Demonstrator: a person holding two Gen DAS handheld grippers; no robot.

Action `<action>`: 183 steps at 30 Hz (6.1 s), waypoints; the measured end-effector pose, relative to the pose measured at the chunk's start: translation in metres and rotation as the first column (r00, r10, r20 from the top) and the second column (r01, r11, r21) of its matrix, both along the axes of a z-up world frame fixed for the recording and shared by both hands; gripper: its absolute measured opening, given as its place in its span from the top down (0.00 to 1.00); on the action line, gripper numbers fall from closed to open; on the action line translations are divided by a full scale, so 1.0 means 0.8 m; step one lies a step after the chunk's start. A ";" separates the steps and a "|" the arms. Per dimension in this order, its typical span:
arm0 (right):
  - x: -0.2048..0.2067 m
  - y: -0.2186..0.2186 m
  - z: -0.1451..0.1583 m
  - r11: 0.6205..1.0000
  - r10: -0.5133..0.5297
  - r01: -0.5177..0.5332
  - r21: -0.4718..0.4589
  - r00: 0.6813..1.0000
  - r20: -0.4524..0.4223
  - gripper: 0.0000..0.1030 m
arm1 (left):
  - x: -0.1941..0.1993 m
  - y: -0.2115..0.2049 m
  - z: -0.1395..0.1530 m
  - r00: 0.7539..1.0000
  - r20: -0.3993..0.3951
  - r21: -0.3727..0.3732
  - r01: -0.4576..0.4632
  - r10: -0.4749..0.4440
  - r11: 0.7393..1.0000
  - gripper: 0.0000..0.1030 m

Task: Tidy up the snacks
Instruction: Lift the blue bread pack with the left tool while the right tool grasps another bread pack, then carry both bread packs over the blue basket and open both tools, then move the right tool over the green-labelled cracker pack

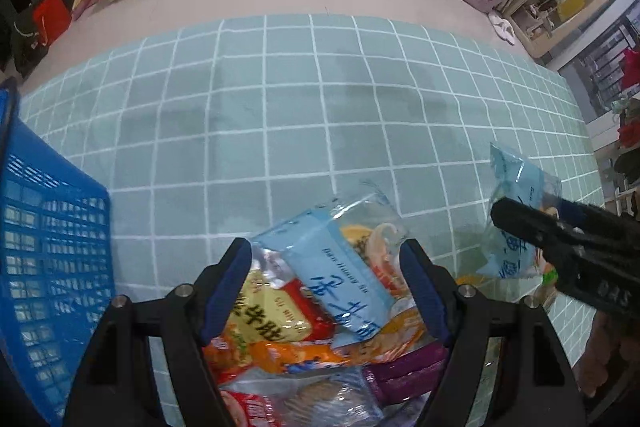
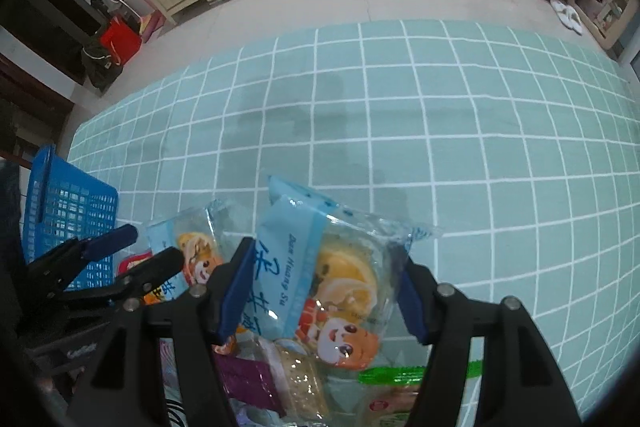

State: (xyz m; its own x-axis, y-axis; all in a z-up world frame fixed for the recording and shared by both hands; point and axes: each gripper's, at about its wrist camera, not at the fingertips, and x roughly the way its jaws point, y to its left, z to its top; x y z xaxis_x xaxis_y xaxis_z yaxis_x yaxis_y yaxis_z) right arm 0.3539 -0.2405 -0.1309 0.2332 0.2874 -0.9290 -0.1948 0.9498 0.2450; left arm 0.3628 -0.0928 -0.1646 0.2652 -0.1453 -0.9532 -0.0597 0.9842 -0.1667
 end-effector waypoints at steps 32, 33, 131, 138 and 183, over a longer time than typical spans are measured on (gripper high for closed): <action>-0.002 -0.023 -0.021 0.999 -0.013 0.013 0.053 1.000 -0.007 0.33 | 0.030 -0.062 -0.035 0.997 -0.024 0.056 0.071 -0.070 0.996 0.38; -0.003 -0.022 -0.020 0.999 -0.011 0.011 0.052 1.000 -0.005 0.33 | 0.023 -0.057 -0.031 0.997 -0.016 0.051 0.070 -0.070 0.996 0.38; -0.059 0.350 0.120 0.978 0.210 -0.209 -0.018 0.973 0.090 0.14 | -0.118 0.318 0.148 0.969 0.242 0.011 -0.055 0.051 0.998 0.30; -0.076 0.328 0.132 0.978 0.211 -0.211 -0.011 0.973 0.089 0.14 | -0.141 0.303 0.169 0.962 0.271 0.016 -0.048 0.042 0.999 0.30; -0.226 0.012 0.135 1.000 0.009 -0.005 -0.027 0.991 0.130 0.14 | -0.222 0.015 0.171 0.916 0.322 0.116 0.214 -0.240 0.970 0.15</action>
State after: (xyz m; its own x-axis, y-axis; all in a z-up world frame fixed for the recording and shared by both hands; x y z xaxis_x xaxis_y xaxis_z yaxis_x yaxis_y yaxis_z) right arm 0.1729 -0.2307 -0.0231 0.3509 0.2656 -0.8980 -0.2303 0.9540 0.1922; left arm 0.1849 -0.0807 -0.0277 0.5363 -0.1687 -0.8270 0.2123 0.9753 -0.0613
